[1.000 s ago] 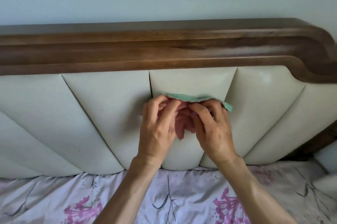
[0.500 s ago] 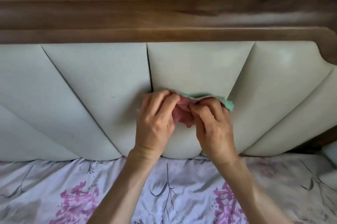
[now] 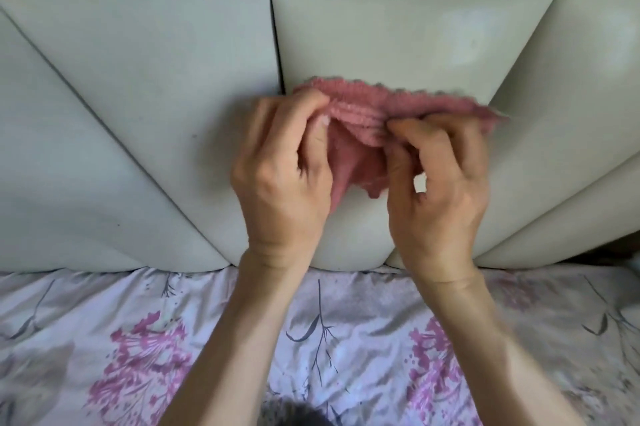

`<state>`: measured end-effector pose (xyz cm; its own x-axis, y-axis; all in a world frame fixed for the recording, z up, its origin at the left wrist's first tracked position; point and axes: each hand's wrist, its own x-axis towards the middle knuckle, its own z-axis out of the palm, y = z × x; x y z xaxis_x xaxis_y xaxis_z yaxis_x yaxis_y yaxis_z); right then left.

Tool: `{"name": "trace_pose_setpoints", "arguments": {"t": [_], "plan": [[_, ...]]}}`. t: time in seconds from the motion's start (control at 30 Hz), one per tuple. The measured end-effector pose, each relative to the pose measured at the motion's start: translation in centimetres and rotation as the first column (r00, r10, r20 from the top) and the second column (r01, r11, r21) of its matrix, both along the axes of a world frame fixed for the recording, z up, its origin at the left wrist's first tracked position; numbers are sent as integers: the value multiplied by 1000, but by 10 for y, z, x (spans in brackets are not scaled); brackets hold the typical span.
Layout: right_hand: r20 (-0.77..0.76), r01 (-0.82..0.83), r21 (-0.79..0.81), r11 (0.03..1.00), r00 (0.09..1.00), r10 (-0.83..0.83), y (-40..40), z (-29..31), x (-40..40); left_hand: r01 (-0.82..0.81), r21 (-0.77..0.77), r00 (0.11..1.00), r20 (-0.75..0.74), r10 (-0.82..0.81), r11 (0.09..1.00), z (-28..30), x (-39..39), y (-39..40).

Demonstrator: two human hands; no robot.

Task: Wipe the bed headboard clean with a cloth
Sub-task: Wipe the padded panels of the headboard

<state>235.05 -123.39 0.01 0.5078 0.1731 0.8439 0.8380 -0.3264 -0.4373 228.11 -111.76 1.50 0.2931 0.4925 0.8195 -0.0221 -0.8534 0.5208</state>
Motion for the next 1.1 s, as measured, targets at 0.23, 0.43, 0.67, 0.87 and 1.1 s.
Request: {"name": "trace_pose_setpoints", "arguments": {"t": [0.23, 0.43, 0.67, 0.87, 1.1], "plan": [[-141, 114, -187, 976, 980, -141, -5, -96, -16, 22, -463, 986, -138, -97, 886, -86, -3, -33], [-598, 88, -155, 984, 784, -164, -12, -185, -23, -101, -872, 957, -216, -192, 478, -180, -5, -43], [-987, 363, 159, 918, 86, 137, 0, -203, -32, 90, -902, 989, 129, -65, -422, -195, 2, -56], [-590, 521, 543, 659, -322, 741, -3, -204, -27, 378, -653, 925, 298, 237, -656, -205, 11, -49], [-678, 432, 426, 795, -430, 597, -1, -220, -23, 43, -730, 997, -13, 77, -682, -222, 19, -51]]}}
